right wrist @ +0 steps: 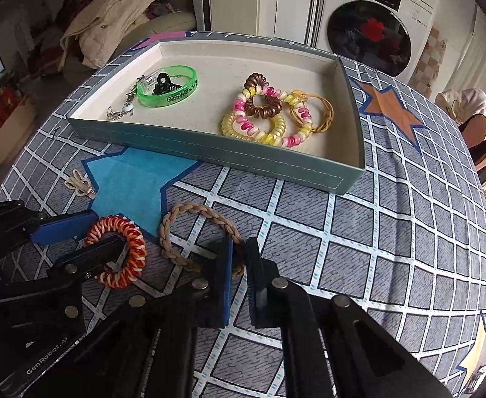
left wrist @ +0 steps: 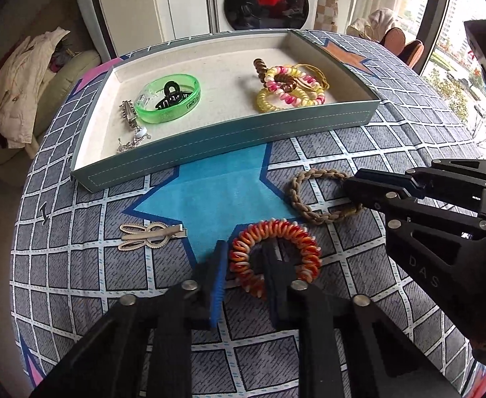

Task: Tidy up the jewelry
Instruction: 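Grasp the orange spiral hair tie with the left tool while the right tool grasps the braided brown bracelet, then carry the orange spiral tie and braided bracelet into the tray and open both tools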

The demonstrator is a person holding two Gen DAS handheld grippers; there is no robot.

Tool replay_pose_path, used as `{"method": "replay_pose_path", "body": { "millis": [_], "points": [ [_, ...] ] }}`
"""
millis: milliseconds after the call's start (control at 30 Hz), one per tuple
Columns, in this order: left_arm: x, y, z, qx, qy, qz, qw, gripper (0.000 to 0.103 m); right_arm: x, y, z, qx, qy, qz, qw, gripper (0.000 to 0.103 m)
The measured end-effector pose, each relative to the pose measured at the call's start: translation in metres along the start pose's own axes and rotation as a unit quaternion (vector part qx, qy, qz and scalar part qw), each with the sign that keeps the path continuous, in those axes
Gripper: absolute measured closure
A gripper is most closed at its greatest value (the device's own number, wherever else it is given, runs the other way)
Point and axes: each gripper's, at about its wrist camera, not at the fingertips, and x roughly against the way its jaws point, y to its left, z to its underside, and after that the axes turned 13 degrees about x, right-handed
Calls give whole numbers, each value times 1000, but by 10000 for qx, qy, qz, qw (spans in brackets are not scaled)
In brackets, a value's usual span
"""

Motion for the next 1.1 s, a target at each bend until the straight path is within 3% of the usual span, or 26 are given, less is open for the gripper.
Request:
{"method": "replay_pose_path", "body": {
  "millis": [367,1100],
  "points": [
    [14,23,8,90,-104,392,9991,71,15,-2,15,-492,-174,66,9986,96],
    [53,59,5,120,-625,574,9963,71,54,-4,26,-1283,-614,-219,9896,96]
  ]
}}
